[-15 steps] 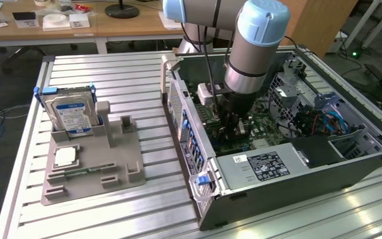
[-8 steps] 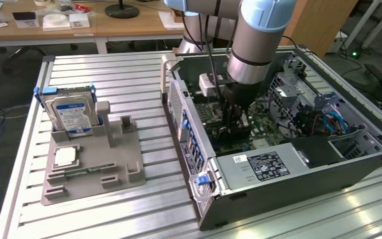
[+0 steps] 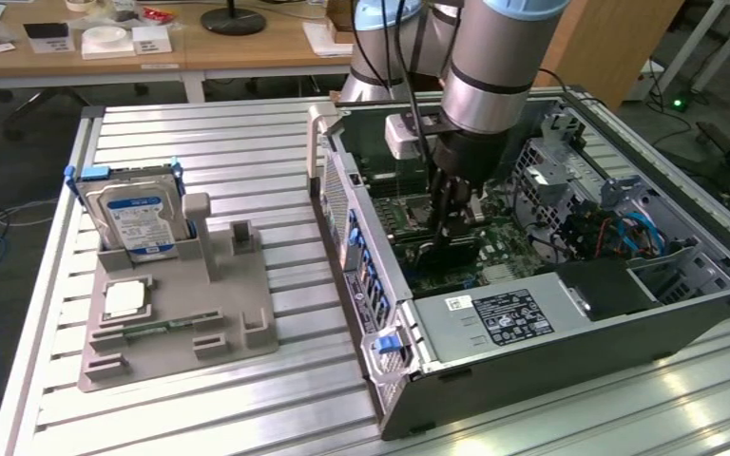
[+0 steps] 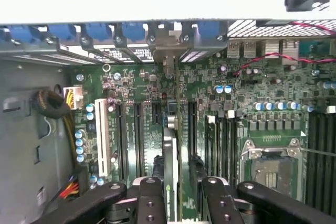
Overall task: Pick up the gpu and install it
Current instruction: 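Insert the gpu into the slot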
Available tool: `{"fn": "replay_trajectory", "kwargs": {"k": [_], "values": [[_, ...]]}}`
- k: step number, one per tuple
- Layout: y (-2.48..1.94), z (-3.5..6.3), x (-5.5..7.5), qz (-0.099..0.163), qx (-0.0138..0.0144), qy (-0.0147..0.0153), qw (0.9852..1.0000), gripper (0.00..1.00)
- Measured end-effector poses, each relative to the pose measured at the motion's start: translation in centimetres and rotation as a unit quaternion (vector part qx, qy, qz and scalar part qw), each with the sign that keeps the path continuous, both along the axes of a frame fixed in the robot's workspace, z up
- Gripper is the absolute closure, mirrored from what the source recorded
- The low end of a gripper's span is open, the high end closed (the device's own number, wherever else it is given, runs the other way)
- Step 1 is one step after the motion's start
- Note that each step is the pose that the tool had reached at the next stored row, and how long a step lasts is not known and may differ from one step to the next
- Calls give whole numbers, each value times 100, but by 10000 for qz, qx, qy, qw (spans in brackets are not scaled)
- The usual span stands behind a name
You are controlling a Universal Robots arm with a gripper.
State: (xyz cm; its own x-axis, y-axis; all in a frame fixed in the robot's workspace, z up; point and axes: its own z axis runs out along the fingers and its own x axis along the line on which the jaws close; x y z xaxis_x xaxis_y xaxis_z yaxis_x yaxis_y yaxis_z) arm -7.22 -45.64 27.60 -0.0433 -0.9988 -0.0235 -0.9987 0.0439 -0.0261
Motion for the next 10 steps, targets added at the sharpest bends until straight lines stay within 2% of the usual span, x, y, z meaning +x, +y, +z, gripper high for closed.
{"fn": "replay_trajectory", "kwargs": {"k": [4, 6, 7, 9, 10], "values": [[0, 3, 0, 0, 1, -1, 10000, 68], [0, 4, 0, 0, 1, -1, 10000, 80], [0, 4, 0, 0, 0, -1, 10000, 80], [0, 4, 0, 0, 1, -1, 10000, 90], [0, 4, 0, 0, 0, -1, 10000, 90]]}}
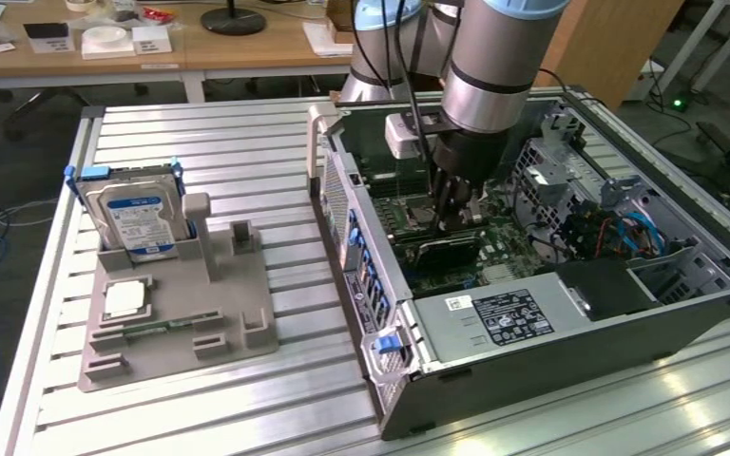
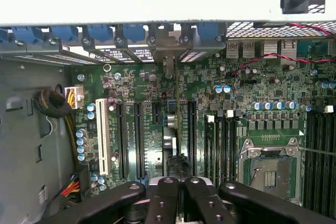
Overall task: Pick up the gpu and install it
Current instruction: 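Insert the gpu into the slot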
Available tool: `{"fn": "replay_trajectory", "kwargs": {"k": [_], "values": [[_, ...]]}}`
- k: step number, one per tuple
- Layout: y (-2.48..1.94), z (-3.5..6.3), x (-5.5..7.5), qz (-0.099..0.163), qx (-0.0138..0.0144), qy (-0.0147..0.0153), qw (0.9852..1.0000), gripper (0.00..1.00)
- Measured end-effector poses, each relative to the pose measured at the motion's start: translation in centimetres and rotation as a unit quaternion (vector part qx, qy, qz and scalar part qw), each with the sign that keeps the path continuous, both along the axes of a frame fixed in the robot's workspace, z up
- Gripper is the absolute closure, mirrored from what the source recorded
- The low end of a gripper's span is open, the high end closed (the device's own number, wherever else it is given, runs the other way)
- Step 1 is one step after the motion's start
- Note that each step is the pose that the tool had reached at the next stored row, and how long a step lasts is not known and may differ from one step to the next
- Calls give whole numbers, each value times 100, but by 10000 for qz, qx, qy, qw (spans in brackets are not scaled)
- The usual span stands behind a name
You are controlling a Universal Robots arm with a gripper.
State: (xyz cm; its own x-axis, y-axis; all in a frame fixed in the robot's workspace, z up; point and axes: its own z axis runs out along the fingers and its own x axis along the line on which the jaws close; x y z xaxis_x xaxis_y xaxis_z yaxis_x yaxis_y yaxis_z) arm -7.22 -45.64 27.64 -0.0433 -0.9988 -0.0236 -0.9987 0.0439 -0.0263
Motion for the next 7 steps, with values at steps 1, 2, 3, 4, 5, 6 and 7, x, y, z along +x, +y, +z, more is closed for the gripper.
{"fn": "replay_trajectory", "kwargs": {"k": [1, 2, 3, 4, 5, 6, 7], "values": [[0, 0, 0, 0, 0, 0, 10000, 90], [0, 0, 0, 0, 0, 0, 10000, 90], [0, 0, 0, 0, 0, 0, 10000, 90], [0, 0, 0, 0, 0, 0, 10000, 89], [0, 0, 0, 0, 0, 0, 10000, 89], [0, 0, 0, 0, 0, 0, 10000, 89], [0, 0, 0, 0, 0, 0, 10000, 89]]}}
